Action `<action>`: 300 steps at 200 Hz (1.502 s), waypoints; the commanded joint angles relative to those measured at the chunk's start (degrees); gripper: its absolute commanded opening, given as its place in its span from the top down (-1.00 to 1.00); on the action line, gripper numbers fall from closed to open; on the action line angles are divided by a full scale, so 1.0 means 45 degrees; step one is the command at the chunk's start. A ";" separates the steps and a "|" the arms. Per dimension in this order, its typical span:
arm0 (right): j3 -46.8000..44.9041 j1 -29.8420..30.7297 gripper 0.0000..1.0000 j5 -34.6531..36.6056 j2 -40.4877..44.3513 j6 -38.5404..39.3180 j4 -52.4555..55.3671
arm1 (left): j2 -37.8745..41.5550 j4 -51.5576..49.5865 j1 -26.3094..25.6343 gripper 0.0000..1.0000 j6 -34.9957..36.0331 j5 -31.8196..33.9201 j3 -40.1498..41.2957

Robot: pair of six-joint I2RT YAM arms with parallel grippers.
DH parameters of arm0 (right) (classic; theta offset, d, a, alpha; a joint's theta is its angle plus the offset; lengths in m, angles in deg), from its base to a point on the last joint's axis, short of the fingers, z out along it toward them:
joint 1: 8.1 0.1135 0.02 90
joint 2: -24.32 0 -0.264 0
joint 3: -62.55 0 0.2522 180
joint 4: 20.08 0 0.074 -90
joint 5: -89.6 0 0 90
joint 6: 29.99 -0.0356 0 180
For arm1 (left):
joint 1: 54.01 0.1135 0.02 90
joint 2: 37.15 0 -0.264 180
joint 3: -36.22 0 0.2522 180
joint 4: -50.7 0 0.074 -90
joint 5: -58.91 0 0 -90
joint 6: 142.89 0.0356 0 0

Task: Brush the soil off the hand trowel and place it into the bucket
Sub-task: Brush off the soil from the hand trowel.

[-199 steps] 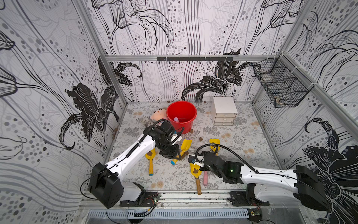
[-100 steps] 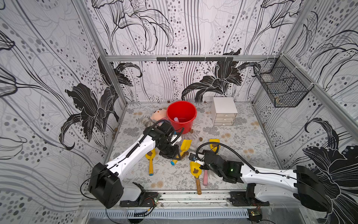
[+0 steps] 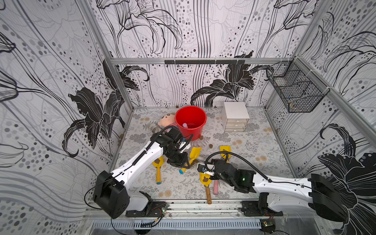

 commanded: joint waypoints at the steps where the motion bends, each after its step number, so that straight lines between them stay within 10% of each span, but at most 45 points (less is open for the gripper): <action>1: 0.0536 0.0042 1.00 0.1649 -0.0128 0.0472 0.0195 | 0.0208 -0.0321 -0.0024 1.00 0.0058 0.0162 -0.0422; 61: 0.0116 0.0895 1.00 -0.0509 0.0768 0.2014 0.0243 | 0.0191 -0.0754 -0.0053 1.00 -0.0046 0.0165 -0.0676; 160: 0.0173 -0.0016 1.00 0.1725 0.0611 0.1778 0.0480 | 0.0173 -0.1221 -0.0139 1.00 -0.0036 0.0202 -0.0997; 212: 0.0010 0.0425 1.00 -0.0550 0.0857 0.2341 -0.0187 | 0.0154 -0.1490 -0.0249 1.00 -0.0086 -0.0014 -0.1011; 300: 0.0707 -0.0253 1.00 0.2311 -0.0536 0.2147 -0.0537 | -0.0012 -0.1957 -0.0507 1.00 -0.0095 0.0190 -0.1271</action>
